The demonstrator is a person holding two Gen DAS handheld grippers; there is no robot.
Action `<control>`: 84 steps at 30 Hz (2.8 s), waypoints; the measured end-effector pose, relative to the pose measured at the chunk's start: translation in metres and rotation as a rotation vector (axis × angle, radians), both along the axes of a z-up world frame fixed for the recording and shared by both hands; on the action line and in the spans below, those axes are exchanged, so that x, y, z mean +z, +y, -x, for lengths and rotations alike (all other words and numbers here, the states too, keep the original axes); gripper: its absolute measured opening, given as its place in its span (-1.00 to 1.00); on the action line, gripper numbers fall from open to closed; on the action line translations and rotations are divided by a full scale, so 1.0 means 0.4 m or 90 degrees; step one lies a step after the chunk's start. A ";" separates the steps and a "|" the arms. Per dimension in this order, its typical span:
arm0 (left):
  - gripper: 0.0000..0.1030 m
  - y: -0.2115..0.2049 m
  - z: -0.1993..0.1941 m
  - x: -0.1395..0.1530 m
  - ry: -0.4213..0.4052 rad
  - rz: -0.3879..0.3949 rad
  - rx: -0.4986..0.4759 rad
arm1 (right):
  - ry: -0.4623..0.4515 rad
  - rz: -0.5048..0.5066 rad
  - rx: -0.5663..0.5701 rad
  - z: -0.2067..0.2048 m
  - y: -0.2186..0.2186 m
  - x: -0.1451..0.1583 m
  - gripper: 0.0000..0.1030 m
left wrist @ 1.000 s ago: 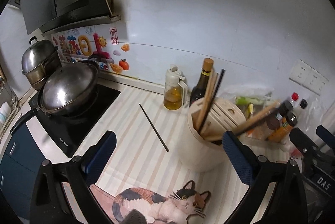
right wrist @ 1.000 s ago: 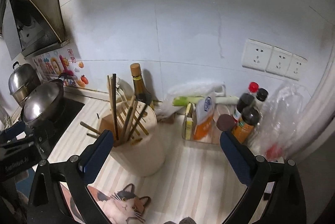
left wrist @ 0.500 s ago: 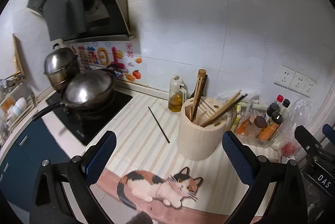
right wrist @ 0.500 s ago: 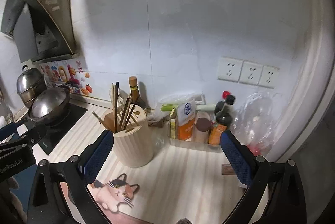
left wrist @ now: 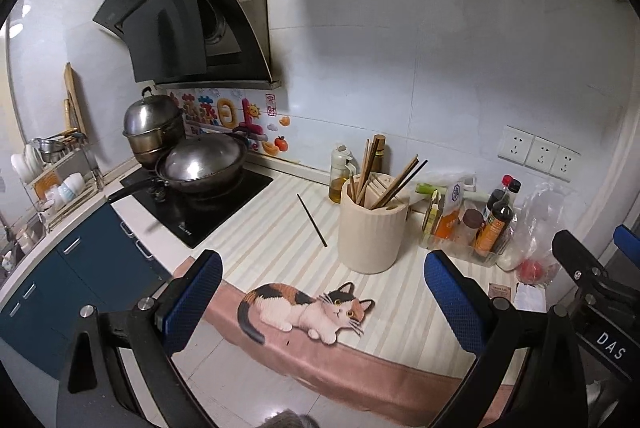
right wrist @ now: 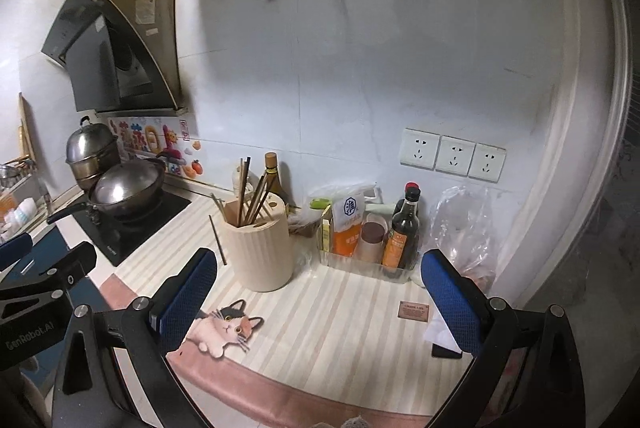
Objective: Organize utensils
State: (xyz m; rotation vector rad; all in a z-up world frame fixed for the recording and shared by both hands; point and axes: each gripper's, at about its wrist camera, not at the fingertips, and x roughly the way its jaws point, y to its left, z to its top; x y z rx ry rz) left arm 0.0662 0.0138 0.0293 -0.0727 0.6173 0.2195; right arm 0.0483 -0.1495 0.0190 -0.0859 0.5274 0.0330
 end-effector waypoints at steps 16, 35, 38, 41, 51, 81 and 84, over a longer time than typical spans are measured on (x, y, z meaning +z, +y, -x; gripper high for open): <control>1.00 0.006 0.098 0.028 -0.016 -0.001 -0.004 | -0.026 0.005 -0.010 0.119 -0.005 0.068 1.00; 1.00 0.039 0.118 0.018 -0.007 -0.016 0.012 | 0.001 -0.001 0.010 0.103 0.020 0.021 1.00; 1.00 0.042 0.118 0.015 -0.004 -0.013 0.013 | 0.007 0.001 0.012 0.101 0.025 0.011 1.00; 1.00 0.042 0.117 0.013 -0.004 -0.014 0.013 | 0.010 0.002 0.014 0.102 0.028 0.006 1.00; 1.00 0.045 0.119 0.008 -0.001 -0.013 0.013 | 0.012 0.001 0.016 0.102 0.032 0.006 1.00; 1.00 0.035 0.143 -0.011 0.008 -0.009 0.010 | 0.014 -0.002 0.021 0.109 0.035 -0.003 1.00; 1.00 0.036 0.142 -0.012 0.008 -0.004 0.008 | 0.015 -0.001 0.025 0.119 0.037 -0.008 1.00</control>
